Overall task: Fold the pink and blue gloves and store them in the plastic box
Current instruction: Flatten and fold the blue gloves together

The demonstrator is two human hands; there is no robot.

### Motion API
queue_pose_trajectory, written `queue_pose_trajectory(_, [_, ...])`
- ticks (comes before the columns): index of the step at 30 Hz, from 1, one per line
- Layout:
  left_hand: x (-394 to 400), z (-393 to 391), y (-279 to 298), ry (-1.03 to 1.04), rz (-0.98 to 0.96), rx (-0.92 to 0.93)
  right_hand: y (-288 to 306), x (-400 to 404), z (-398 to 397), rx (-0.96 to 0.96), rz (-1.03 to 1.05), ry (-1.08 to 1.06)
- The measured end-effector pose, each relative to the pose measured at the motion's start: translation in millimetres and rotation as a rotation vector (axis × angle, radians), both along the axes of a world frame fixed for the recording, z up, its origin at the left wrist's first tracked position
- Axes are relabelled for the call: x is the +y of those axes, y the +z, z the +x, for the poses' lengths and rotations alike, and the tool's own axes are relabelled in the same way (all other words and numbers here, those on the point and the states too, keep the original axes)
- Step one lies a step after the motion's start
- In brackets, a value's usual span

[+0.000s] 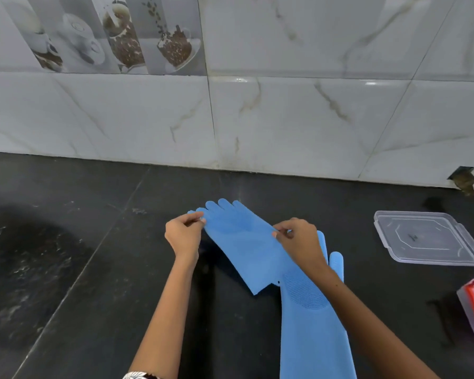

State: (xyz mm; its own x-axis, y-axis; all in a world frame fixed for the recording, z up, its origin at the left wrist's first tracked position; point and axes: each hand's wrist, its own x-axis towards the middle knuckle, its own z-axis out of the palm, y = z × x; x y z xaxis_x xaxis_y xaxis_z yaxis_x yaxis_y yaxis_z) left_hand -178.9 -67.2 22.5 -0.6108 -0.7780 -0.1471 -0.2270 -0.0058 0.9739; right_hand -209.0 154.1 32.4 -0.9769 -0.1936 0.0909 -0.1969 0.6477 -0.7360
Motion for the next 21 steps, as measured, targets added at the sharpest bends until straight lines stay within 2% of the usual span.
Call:
queue_pose_trajectory(8, [93, -29, 49, -0.302, -0.004, 0.143, 46, 101, 18, 0.111, -0.021, -0.205])
queue_pose_trajectory(14, [190, -29, 51, -0.534, 0.176, 0.309, 51, 199, 70, 0.089, -0.055, -0.39])
queue_pose_trajectory(17, [228, -9, 15, -0.624, 0.175, 0.222, 24, 230, 108, 0.02, -0.038, -0.456])
queue_pose_trajectory(21, [258, 28, -39, -0.684, -0.01, -0.023, -27, 248, 151, -0.184, 0.009, -0.521])
